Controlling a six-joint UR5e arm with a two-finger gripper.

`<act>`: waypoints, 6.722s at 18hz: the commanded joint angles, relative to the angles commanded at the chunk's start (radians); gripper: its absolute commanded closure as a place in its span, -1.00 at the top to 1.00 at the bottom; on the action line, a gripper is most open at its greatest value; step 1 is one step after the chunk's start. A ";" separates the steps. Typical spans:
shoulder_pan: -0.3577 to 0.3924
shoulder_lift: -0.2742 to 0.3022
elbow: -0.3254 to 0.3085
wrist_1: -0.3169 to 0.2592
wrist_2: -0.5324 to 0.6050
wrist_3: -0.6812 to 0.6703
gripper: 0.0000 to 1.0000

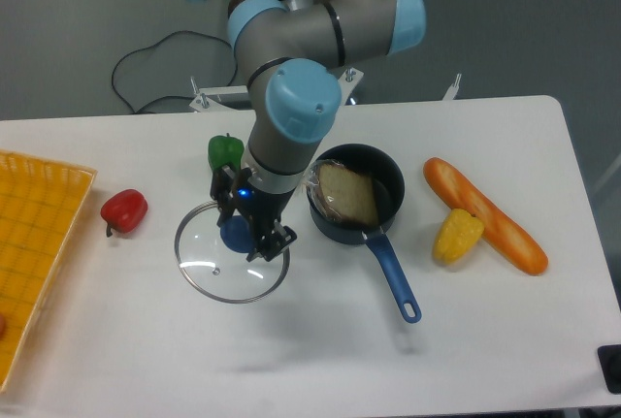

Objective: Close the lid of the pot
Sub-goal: 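Carry the held glass lid over to the dark blue saucepan, then tilt and lower the glass lid onto the saucepan rim, then settle the lid flat on the saucepan while holding the knob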

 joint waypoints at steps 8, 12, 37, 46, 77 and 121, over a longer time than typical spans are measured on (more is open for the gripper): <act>0.123 0.031 -0.069 -0.058 -0.042 0.143 0.14; 0.137 0.035 -0.055 -0.086 -0.052 0.150 0.11; 0.314 0.018 -0.041 -0.308 -0.055 0.747 0.11; 0.359 0.006 -0.084 -0.308 -0.035 0.836 0.11; 0.434 0.023 -0.157 -0.350 0.000 1.046 0.12; 0.414 -0.009 -0.153 -0.336 -0.008 1.026 0.20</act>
